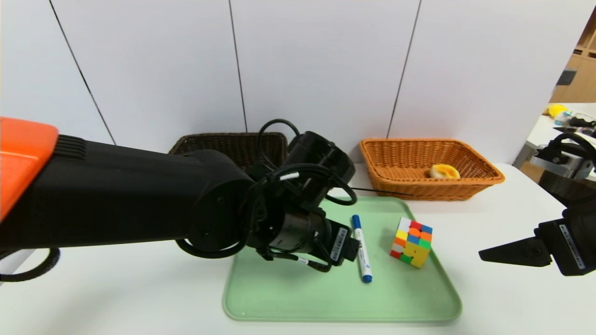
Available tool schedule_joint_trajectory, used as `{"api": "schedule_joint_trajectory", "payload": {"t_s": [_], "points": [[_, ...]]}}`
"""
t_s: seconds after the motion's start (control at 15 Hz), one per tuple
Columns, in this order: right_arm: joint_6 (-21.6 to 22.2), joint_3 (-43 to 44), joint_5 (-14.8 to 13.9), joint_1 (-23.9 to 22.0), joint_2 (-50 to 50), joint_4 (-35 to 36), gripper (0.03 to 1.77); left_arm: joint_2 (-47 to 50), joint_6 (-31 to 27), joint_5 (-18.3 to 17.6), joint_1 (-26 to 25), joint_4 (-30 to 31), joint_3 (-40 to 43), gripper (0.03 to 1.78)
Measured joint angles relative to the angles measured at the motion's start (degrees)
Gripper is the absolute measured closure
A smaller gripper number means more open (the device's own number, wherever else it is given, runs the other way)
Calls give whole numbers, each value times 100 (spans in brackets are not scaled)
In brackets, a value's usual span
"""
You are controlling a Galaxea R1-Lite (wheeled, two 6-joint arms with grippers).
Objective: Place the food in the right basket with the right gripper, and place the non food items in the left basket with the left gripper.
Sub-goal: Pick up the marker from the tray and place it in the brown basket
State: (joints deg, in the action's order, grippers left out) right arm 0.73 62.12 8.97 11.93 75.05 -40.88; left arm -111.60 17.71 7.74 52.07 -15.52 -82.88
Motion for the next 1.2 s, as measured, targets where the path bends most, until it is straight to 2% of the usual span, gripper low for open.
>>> {"api": "schedule_joint_trajectory", "payload": {"t_s": [0.13,0.4,0.8,1.2], "points": [[-2,-59,-2,-4,17,107,11,-276,221,385,149,-10,-232,12],[6,-154,0,-1,26,212,11,-639,623,612,232,-30,-610,12],[74,-258,9,-1,56,290,10,-1119,990,1477,466,-121,-1085,12],[74,-284,26,-1,69,297,10,-1370,1182,2072,719,-223,-1504,12]]}}
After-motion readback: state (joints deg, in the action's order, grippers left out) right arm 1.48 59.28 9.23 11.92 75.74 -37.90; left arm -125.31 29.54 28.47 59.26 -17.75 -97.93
